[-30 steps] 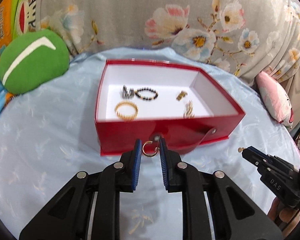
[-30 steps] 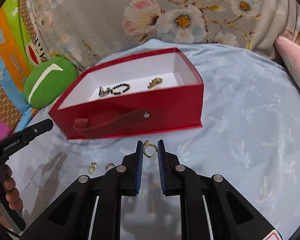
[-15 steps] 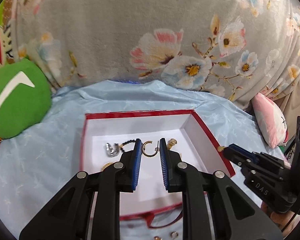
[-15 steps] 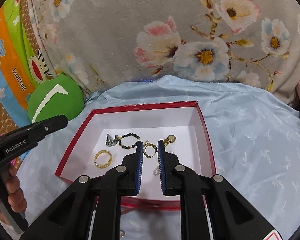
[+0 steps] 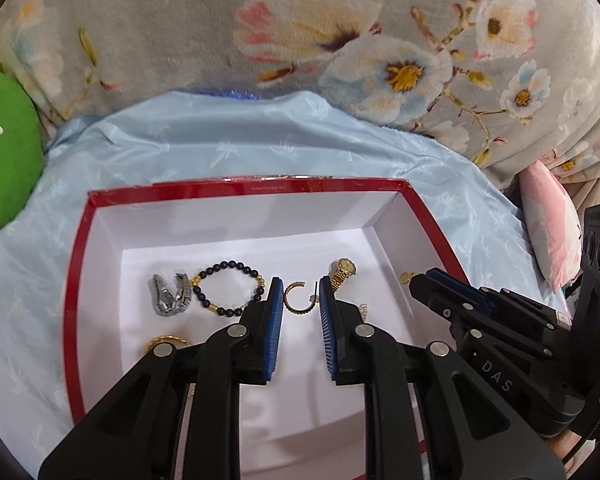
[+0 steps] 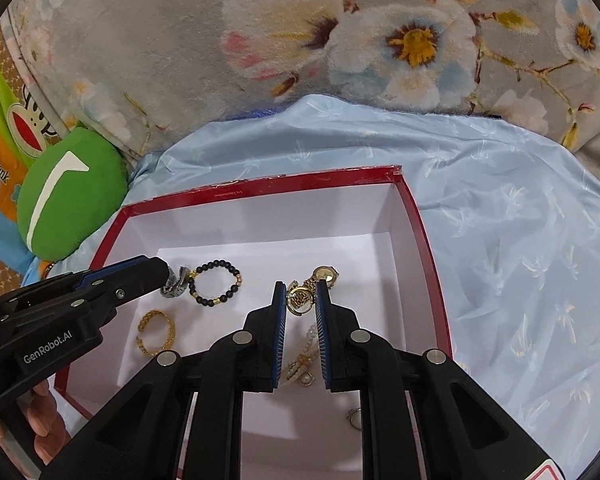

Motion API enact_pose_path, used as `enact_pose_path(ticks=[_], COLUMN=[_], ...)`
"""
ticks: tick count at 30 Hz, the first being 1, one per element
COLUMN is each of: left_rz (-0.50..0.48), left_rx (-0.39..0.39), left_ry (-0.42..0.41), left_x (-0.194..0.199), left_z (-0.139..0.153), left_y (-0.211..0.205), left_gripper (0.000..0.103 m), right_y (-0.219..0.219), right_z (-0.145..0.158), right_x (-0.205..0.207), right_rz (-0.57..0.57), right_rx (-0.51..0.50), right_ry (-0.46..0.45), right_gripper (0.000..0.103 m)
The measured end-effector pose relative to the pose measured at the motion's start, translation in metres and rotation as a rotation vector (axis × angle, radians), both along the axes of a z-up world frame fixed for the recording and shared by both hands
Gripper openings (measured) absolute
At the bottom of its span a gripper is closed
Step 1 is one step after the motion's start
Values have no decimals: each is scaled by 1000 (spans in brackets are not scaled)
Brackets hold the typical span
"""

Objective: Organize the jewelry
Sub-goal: 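Open both grippers to drop the earrings into the box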

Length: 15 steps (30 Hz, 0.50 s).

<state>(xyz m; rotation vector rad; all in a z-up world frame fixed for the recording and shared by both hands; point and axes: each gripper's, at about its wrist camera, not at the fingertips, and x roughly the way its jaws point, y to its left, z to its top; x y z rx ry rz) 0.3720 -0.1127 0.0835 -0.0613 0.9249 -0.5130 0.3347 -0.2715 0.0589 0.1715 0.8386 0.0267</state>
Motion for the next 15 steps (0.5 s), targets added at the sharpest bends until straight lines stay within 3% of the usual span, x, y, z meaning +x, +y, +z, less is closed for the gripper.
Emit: enact_pose_path(ticks=[15], left_rz=[3], left_rx=[41], left_ry=[19], left_x=[11], left_z=[-26], left_y=[-9], left_gripper=[19], right_y=[-10], right_z=[-27], right_x=[17], right_rz=[-36], right_rx=[-4], right_ry=[49], right_gripper=[15])
